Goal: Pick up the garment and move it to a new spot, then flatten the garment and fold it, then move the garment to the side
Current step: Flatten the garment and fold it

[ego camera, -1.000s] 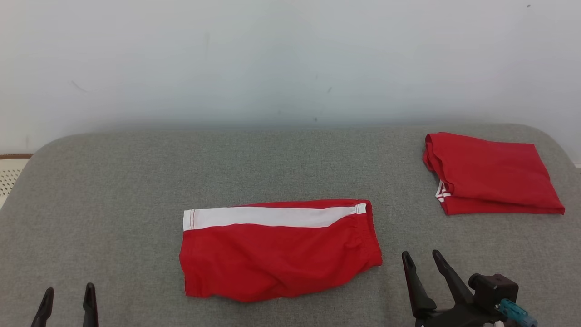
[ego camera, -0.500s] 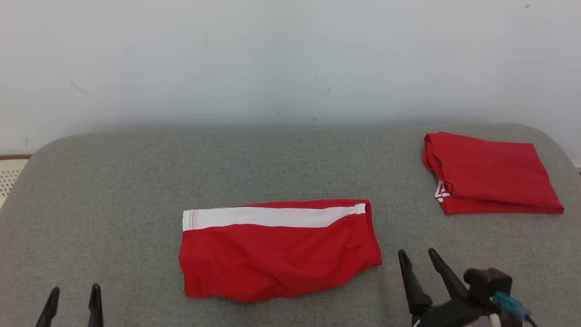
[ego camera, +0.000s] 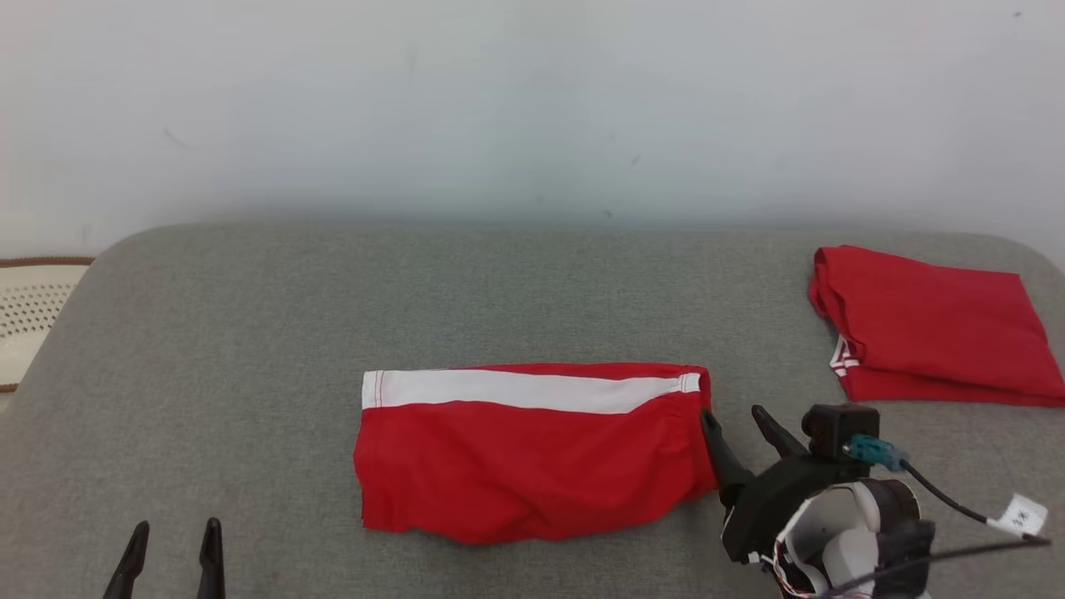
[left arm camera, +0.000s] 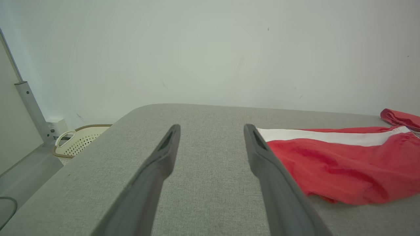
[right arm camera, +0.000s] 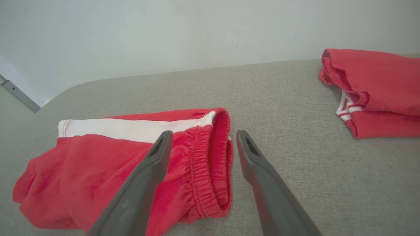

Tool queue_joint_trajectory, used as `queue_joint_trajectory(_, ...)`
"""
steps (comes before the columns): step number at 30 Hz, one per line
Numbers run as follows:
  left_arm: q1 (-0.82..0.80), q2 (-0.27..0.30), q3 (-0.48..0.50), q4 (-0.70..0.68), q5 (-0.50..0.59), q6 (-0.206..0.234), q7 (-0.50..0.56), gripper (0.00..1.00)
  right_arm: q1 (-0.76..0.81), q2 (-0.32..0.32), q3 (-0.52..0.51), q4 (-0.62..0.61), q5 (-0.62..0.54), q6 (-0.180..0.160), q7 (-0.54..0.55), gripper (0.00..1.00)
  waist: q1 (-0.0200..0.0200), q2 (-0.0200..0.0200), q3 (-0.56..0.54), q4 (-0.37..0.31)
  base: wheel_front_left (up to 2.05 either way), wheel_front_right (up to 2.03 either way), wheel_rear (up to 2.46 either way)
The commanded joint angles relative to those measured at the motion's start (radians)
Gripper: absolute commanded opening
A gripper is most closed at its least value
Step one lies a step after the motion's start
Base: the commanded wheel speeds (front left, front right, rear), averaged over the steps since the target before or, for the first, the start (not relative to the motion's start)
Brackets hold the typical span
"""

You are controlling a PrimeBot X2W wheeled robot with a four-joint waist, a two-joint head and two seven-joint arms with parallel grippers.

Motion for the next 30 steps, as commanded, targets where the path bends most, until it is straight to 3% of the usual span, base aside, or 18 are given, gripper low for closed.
queue_joint_trajectory(1,-0.007,-0.001,-0.001,0.003,0.002,0.000,-0.005,1.00,-0.019,0.004,0.003,0.024,0.003,0.000,-0.004,1.00,-0.0001,0.0000,0.006,0.012,0.00,0.00,0.00)
queue_joint_trajectory(16,-0.028,-0.014,-0.018,0.017,-0.002,-0.009,-0.005,1.00,-0.244,0.028,-0.052,0.528,-0.044,0.000,-0.060,1.00,-0.0001,0.0000,0.040,0.058,0.00,0.00,0.00)
queue_joint_trajectory(29,-0.064,-0.028,-0.027,0.027,0.007,-0.029,-0.004,1.00,-0.331,0.047,-0.080,0.747,0.020,0.000,-0.088,1.00,-0.0001,0.0000,0.081,0.072,0.00,0.00,0.00)
queue_joint_trajectory(30,-0.066,-0.030,-0.027,0.028,0.007,-0.028,-0.004,1.00,-0.332,0.049,-0.077,0.750,0.029,0.000,-0.094,0.78,-0.0001,0.0000,0.082,0.073,0.00,0.00,0.00)
